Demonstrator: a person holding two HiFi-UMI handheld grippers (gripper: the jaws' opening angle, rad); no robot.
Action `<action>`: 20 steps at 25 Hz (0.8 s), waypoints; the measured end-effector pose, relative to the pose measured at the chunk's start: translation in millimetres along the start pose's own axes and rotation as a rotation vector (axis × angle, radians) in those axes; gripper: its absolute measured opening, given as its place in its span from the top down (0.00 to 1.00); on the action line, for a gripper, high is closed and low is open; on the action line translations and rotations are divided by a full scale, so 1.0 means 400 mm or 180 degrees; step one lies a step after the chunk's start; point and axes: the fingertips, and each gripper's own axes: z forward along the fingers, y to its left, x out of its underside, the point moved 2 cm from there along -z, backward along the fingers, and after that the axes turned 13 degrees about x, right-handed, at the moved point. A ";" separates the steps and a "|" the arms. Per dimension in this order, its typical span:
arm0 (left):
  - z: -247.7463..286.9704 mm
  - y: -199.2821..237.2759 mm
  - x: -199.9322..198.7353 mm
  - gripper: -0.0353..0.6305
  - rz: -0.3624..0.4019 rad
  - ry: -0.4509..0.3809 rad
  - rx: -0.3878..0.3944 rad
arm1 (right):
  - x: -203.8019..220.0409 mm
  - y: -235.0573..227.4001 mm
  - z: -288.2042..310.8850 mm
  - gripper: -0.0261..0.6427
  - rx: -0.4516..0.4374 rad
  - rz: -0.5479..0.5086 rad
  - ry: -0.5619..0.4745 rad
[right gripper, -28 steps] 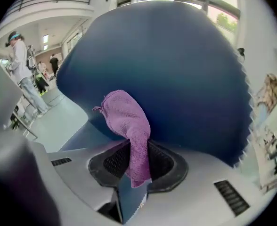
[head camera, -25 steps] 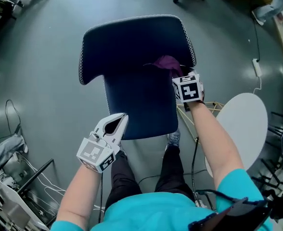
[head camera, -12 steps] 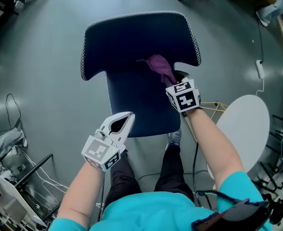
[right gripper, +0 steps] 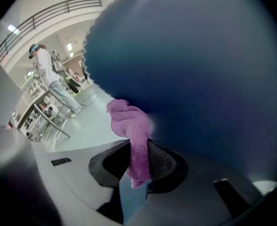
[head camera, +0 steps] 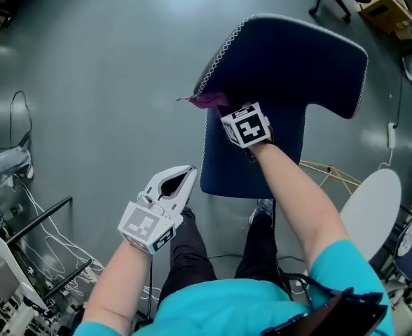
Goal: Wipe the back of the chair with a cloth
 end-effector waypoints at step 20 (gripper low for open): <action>0.410 -0.257 0.010 0.95 0.0187 0.0499 0.0664 | 0.445 -0.716 -0.273 0.83 0.1023 0.1629 0.0039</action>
